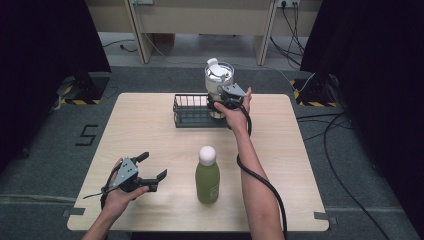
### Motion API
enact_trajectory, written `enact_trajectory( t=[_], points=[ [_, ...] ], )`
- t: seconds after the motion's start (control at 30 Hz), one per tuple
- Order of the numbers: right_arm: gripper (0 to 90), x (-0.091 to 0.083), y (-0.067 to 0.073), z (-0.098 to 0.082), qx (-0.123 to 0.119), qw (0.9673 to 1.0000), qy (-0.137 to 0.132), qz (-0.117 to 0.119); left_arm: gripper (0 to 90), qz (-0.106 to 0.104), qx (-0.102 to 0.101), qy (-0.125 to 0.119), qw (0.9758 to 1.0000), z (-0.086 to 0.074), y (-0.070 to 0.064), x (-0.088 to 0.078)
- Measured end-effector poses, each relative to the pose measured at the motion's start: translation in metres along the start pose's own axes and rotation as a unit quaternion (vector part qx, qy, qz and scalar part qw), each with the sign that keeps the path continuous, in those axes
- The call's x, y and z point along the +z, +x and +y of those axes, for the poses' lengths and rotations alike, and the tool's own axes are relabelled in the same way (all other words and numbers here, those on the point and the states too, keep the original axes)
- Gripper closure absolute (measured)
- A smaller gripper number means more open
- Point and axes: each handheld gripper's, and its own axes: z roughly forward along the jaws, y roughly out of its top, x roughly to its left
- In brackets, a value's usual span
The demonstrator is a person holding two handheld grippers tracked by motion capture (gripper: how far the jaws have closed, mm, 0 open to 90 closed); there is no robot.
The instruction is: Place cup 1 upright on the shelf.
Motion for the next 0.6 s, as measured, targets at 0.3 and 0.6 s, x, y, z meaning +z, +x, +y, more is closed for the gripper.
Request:
enact_trajectory(
  t=[0.3,0.6],
  points=[
    [4.6,-0.012,-0.003,0.000,0.003,1.0000,-0.005,0.007,5.2,0.001,0.001,0.001,1.0000,0.000,0.000,0.001],
    [5.6,-0.022,-0.004,-0.003,0.009,0.9998,-0.003,0.015,5.2,-0.001,0.003,0.001,1.0000,0.000,-0.001,0.001]
  ],
)
